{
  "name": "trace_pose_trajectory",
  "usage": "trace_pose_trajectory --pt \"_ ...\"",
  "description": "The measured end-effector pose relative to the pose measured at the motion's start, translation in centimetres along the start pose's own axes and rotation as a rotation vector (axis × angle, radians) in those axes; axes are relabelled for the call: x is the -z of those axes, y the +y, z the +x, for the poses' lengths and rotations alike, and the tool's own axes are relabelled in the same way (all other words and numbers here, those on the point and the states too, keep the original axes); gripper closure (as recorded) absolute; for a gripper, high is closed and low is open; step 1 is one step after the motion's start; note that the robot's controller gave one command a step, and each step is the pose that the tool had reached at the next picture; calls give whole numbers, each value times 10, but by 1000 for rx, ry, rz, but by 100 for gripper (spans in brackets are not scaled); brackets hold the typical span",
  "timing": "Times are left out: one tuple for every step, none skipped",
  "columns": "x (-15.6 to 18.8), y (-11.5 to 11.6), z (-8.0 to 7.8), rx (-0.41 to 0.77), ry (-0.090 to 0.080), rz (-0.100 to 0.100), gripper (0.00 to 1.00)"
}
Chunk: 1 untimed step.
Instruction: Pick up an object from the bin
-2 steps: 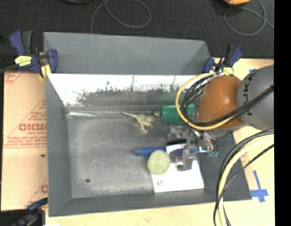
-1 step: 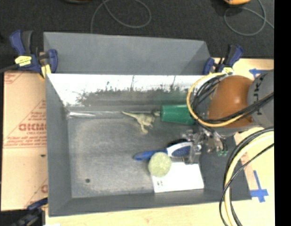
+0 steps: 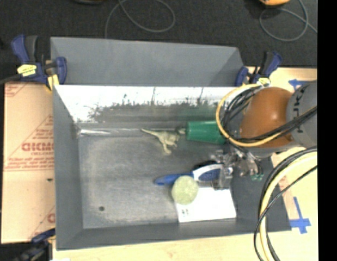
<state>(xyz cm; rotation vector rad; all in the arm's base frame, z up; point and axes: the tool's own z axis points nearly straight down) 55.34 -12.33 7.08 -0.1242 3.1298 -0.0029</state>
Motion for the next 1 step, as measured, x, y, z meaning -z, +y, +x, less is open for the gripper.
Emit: trace_pose_trajectory --pt "2 0 0 0 1 0 100"
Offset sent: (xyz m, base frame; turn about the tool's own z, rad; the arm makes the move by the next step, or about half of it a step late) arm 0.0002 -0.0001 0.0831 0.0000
